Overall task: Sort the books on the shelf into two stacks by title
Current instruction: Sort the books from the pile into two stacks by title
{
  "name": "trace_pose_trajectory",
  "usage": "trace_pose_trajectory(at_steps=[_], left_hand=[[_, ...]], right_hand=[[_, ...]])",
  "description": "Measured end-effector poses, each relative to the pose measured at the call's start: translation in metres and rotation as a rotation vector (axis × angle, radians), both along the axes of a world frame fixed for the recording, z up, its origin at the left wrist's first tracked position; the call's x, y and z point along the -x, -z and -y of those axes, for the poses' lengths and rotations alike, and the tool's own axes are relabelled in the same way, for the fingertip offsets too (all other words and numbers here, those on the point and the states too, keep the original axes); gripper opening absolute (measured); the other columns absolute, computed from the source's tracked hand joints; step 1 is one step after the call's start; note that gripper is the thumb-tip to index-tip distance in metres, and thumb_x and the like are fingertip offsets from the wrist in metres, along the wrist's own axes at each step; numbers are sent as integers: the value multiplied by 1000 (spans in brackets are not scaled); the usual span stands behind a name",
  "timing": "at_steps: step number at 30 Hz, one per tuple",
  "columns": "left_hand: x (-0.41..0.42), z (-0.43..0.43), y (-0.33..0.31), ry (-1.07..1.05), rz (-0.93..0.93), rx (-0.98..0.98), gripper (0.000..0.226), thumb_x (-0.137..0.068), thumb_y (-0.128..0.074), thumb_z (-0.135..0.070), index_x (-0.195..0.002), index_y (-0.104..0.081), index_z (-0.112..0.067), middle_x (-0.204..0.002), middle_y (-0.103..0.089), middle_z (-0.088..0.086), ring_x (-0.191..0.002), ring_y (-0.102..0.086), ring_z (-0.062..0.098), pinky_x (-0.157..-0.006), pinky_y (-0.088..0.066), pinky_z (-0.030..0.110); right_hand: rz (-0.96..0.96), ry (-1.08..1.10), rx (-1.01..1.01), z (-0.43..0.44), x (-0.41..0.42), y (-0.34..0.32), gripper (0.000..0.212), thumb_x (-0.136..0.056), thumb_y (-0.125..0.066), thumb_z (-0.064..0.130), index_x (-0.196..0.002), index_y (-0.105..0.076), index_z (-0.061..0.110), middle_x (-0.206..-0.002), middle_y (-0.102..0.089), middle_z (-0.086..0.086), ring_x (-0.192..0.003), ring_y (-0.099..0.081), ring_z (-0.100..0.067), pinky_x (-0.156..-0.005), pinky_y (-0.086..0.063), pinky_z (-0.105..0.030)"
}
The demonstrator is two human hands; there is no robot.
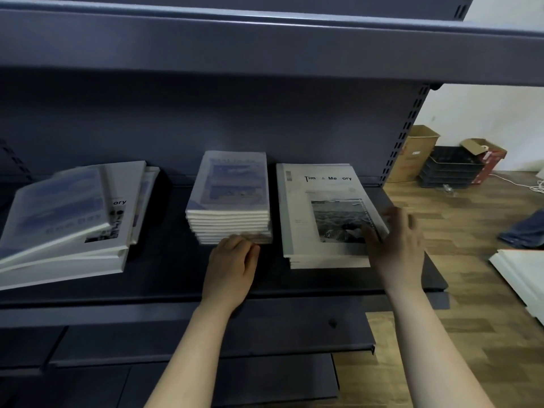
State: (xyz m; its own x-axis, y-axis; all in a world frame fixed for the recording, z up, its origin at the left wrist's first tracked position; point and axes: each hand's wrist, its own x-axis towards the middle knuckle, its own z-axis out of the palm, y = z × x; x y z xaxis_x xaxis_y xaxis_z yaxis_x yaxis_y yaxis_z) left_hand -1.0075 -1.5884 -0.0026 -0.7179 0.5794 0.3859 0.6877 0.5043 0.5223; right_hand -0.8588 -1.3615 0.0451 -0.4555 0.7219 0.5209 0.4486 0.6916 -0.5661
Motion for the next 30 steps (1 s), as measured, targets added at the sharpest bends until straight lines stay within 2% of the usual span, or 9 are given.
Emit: trace_pose_trajectory(at_steps=[2,3,5,7,9,11,17,26,30], left_hand=[[-1,-1,1,0,-56,16,32,-97,-36,-31,-79,-59,-16,-84,-53,-5,-80,-46,14,-72,-42,34],[-2,-1,2,-3,-74,27,31,-97,-38,-30,-78,-59,-16,-85,-53,-5,-79,-46,15,-71,-42,33],[-2,-1,2,-11,-86,37,25,-97,-45,-23,-79,-59,-15,-85,-52,-6,-80,-46,14,-71,-39,31],[-3,-1,1,-15,-86,30,22,-97,-47,-20,-79,-60,-15,-85,-51,-7,-79,-45,14,-71,-37,30],[-3,-2,1,-19,-88,34,22,-97,-48,-20,-79,-60,-14,-85,-53,-6,-80,-46,15,-71,-39,31],[-2,-2,2,-20,-90,45,24,-97,-46,-22,-79,-61,-14,-86,-54,-4,-80,-47,15,-71,-39,32],[-2,-1,4,-14,-72,21,44,-94,-27,-37,-83,-63,-15,-88,-56,-6,-82,-47,14,-74,-41,32],[-2,-2,4,-29,-66,29,44,-94,-27,-38,-84,-64,-16,-88,-57,-5,-83,-49,14,-76,-44,34],[-2,-1,3,-24,-67,31,36,-96,-33,-32,-85,-64,-17,-90,-57,-6,-84,-49,13,-76,-42,32]], right_hand=[[46,-59,-22,-3,0,3,18,-83,-66,23,-99,-67,15,-103,-60,-12,-98,-52,-42,-78,-38,-41],[68,-84,-27,-3,-1,3,19,-83,-65,32,-96,-70,18,-103,-62,-8,-99,-53,-40,-79,-39,-41],[107,-119,-12,1,-5,0,35,-79,-66,52,-97,-71,22,-110,-62,-4,-107,-52,-36,-84,-40,-43],[184,-153,16,7,-10,-4,55,-68,-69,66,-107,-69,27,-124,-58,1,-120,-46,-31,-93,-34,-46],[255,-199,11,9,-14,-5,79,-55,-61,81,-116,-65,32,-135,-52,5,-128,-40,-28,-99,-30,-49],[247,-239,25,9,-14,-5,93,-48,-53,90,-119,-64,31,-140,-49,4,-131,-38,-28,-102,-32,-50],[158,-253,92,6,-13,-5,82,-51,-67,72,-118,-67,25,-141,-49,2,-135,-38,-24,-101,-41,-45],[156,-279,129,-7,-2,-3,77,-53,-73,67,-119,-66,27,-144,-46,2,-136,-37,-20,-105,-39,-45],[169,-284,131,-12,2,-1,77,-53,-75,64,-121,-65,29,-146,-44,2,-136,-36,-19,-106,-37,-43]])
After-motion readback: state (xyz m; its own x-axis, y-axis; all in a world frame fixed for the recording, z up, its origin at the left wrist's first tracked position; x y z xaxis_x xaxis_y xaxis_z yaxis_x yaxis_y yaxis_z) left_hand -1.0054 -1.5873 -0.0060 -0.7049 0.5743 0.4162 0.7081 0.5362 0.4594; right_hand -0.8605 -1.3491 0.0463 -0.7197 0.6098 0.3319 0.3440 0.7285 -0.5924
